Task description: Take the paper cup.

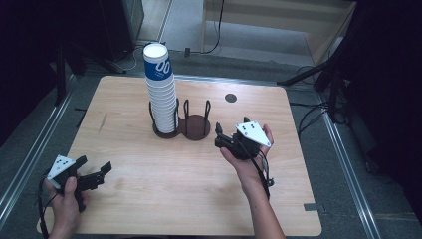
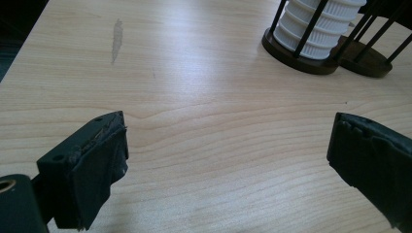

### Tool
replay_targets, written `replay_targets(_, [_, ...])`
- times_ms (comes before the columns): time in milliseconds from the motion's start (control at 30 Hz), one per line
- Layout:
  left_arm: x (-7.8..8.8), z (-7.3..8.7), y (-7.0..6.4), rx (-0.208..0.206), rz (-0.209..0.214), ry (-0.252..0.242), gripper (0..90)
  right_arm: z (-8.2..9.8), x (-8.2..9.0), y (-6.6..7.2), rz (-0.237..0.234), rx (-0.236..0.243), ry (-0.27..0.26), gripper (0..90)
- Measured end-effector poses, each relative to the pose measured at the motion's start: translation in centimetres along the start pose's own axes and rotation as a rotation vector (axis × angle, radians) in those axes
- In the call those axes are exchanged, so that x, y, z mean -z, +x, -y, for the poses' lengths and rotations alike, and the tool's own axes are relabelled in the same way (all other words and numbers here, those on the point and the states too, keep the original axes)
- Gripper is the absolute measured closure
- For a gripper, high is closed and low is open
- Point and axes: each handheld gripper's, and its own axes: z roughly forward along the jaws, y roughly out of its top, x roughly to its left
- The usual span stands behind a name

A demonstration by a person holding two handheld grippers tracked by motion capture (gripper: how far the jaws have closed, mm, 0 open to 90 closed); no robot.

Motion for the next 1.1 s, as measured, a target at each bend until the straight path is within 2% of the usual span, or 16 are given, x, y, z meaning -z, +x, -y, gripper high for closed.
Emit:
replay_targets(233, [0.0,0.0,0.0,-0.002,-0.002,0.001,2.1,-1.0,-0.6,0.7,-0.028,-0.034,0.001,12.8])
replay_targets(500, [0.0,0.0,0.0,-0.005,0.001,0.005,2.1,-2.6,-1.6,2.5,-0.077,-0.066,-0.021,12.8])
replay_targets(633, [0.0,0.0,0.0,-0.001,0.003,0.002,2.1,-3.0,-2.1,3.4,-0.093,-0.056,-0.020,12.8])
replay_targets(700, [0.0,0.0,0.0,0.002,0.006,0.003,2.1,-3.6,-2.7,4.3,-0.107,-0.048,-0.023,12.8])
replay_targets(833, [0.0,0.0,0.0,0.004,0.006,0.002,2.1,-4.1,-3.3,5.1,-0.123,-0.053,-0.025,12.8])
replay_targets(1100, [0.0,0.0,0.0,0.006,0.005,0.000,2.1,-5.1,-5.1,7.7,-0.169,-0.045,-0.022,12.8])
